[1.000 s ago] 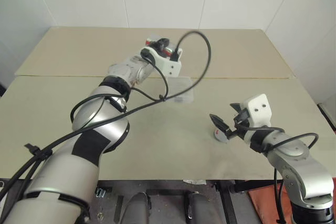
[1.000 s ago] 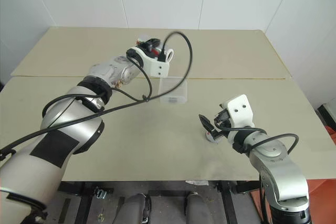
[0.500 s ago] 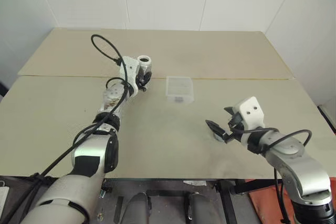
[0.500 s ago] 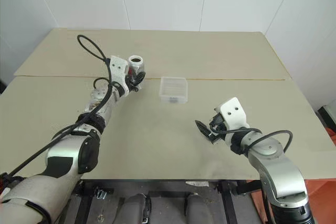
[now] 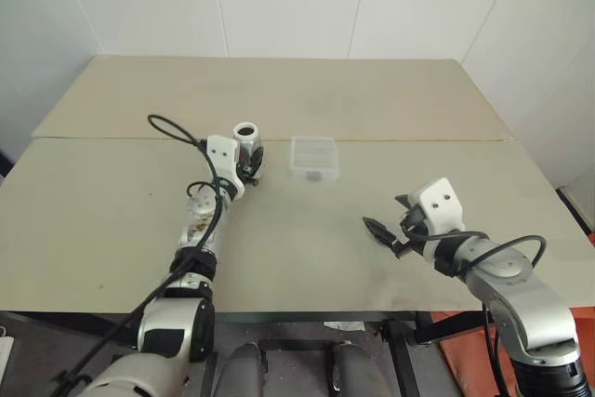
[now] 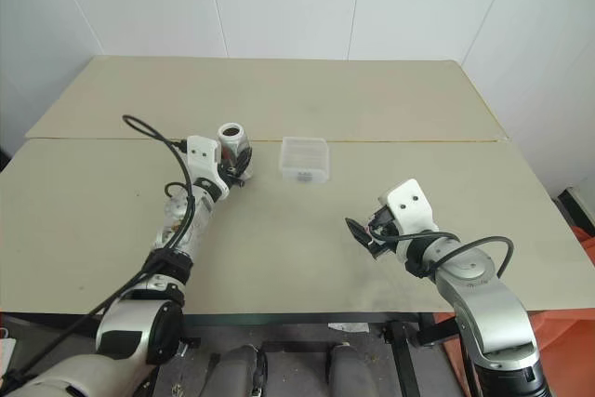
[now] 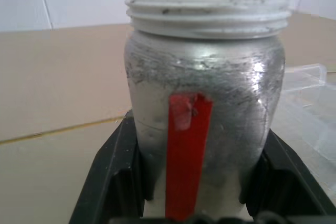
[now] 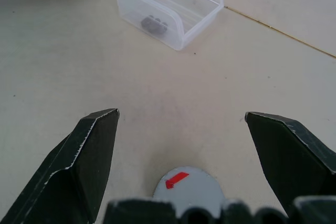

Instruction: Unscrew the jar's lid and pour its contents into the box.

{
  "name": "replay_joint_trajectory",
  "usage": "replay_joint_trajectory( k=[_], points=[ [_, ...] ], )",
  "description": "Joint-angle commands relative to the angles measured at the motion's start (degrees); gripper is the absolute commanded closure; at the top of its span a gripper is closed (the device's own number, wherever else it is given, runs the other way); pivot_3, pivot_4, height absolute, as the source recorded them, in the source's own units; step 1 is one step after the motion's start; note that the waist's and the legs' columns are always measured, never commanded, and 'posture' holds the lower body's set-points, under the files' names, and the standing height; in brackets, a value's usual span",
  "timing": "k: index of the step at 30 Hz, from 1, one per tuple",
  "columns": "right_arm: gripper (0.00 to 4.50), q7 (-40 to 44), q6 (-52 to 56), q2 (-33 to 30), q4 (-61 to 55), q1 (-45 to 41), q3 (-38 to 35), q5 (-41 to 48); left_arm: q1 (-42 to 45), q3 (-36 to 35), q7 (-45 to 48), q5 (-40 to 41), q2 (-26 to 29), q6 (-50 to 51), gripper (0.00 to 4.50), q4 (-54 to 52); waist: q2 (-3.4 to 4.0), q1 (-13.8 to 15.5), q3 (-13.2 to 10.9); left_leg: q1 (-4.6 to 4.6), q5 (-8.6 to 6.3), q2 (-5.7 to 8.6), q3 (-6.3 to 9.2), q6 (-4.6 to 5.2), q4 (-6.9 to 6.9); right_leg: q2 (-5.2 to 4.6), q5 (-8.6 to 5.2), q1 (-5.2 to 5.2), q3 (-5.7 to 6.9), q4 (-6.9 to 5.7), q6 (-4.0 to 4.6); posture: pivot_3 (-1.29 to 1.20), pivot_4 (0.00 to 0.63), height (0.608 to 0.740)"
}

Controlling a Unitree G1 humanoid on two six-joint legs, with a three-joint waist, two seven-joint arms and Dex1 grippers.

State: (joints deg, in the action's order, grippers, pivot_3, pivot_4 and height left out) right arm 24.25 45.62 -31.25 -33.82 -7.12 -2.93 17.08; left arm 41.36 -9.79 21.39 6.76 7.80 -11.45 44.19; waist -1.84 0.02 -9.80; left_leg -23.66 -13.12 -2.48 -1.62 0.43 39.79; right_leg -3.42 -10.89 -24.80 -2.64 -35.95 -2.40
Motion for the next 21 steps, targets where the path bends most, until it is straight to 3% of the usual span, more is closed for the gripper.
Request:
replay_joint_trajectory(
  k=[1, 6, 10, 14, 21],
  points=[
    [0.04, -0.4, -1.2, 1.1, -1.7, -0.9, -3.2, 1.6, -2.6, 1.6, -0.2, -0.8, -0.1, -3.5, 2.56, -3.9, 0.0, -0.1, 0.0, 0.01, 0.0, 0.0, 0.0, 0.0, 0.0, 0.0, -0.01, 0.01, 0.0, 0.01, -0.01, 0.0, 0.15, 0.74],
    [0.04, -0.2, -1.8, -0.8, -1.2, -0.4, -1.4, -0.7, -5.8, 3.0, -0.9, -1.4, -0.6, -5.3, 2.56, -4.4, 0.01, -0.3, 0.0, 0.09, 0.0, 0.0, 0.0, 0.0, -0.02, 0.0, 0.0, 0.06, -0.01, 0.01, 0.0, 0.0, 0.15, 0.74],
    [0.0, 0.0, -1.1, 0.7, -1.5, -1.1, -2.8, 1.5, -7.2, 3.5, 0.7, 0.7, -1.8, -4.4, 1.26, -8.1, 0.0, -0.5, 0.0, 0.36, -0.01, -0.02, 0.0, 0.0, -0.07, 0.0, -0.12, 0.35, 0.0, 0.12, -0.17, 0.0, 0.15, 0.74],
    [0.0, 0.5, -1.5, 0.2, -0.7, -1.5, -2.3, 0.6, -8.4, 3.7, -3.9, -0.8, -2.8, -3.8, 0.02, -10.5, 0.0, -0.6, 0.0, 0.37, -0.01, -0.02, 0.0, 0.0, -0.05, -0.01, -0.14, 0.38, 0.0, 0.12, -0.22, 0.0, 0.15, 0.74],
    [0.0, 1.0, -2.1, 0.3, 0.6, -2.3, -1.2, 0.1, -15.2, 5.5, -7.1, -0.4, -4.0, 3.6, 0.02, -26.5, 0.0, -0.9, 0.0, 0.39, -0.01, -0.04, 0.0, -0.01, -0.12, 0.0, -0.15, 0.38, 0.0, 0.16, -0.21, 0.0, 0.15, 0.74]
  ],
)
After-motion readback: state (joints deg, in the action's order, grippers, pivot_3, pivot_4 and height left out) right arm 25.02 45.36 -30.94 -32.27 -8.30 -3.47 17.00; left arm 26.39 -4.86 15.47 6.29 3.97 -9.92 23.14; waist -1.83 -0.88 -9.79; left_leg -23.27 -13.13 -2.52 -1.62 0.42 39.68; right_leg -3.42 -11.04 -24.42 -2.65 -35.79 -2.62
